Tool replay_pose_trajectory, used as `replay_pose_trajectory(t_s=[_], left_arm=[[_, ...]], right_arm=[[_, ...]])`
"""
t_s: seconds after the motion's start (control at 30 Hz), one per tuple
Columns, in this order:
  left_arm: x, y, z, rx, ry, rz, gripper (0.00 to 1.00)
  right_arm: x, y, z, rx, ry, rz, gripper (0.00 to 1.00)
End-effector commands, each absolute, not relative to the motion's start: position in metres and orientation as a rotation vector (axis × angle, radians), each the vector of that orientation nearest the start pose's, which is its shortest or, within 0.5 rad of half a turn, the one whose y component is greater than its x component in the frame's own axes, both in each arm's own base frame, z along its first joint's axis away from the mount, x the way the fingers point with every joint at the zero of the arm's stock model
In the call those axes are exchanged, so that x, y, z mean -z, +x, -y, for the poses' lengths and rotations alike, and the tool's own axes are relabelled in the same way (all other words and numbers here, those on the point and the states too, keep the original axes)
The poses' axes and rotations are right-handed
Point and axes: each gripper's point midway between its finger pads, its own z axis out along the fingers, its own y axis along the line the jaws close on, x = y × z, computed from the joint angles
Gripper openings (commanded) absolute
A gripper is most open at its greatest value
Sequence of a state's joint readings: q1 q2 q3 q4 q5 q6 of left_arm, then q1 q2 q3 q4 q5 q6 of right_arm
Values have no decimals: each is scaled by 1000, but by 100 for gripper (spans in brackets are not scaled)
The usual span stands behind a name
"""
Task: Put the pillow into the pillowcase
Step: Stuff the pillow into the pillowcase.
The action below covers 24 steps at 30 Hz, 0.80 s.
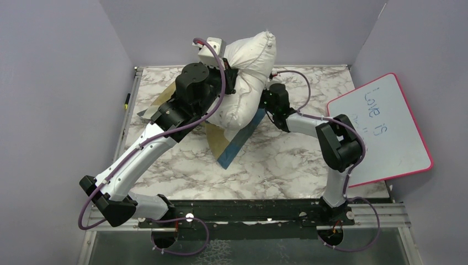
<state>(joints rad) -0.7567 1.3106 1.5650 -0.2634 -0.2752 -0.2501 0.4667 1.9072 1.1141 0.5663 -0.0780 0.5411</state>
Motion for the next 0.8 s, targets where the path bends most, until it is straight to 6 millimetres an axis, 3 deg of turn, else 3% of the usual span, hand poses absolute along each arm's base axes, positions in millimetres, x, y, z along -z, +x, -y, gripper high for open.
replay_pose_trajectory(t_s=[0.0, 0.17, 0.27, 0.33, 0.37, 0.43, 0.5, 0.63, 0.77], left_arm=[[-514, 320, 246, 650, 94, -1404, 0], [-513, 321, 248, 655, 97, -1406, 0], [-513, 321, 248, 652, 95, -1407, 0], [-511, 322, 247, 643, 96, -1409, 0], [-509, 323, 246, 633, 97, -1411, 0], [-497, 329, 245, 586, 104, -1435, 0], [-473, 339, 240, 489, 114, -1484, 0], [-406, 358, 232, 276, 162, -1609, 0], [-334, 371, 226, 105, 233, -1726, 0]], right_arm=[[-118, 504, -261, -471, 91, -1912, 60], [-106, 526, -252, -333, 213, -1918, 53], [-102, 534, -252, -321, 251, -1913, 37], [-107, 538, -260, -381, 229, -1912, 13], [-116, 536, -265, -431, 212, -1902, 2], [-145, 526, -274, -608, 160, -1865, 0], [-184, 503, -282, -859, 84, -1804, 0], [-254, 451, -298, -1175, -139, -1657, 0], [-295, 404, -298, -1402, -256, -1542, 0]])
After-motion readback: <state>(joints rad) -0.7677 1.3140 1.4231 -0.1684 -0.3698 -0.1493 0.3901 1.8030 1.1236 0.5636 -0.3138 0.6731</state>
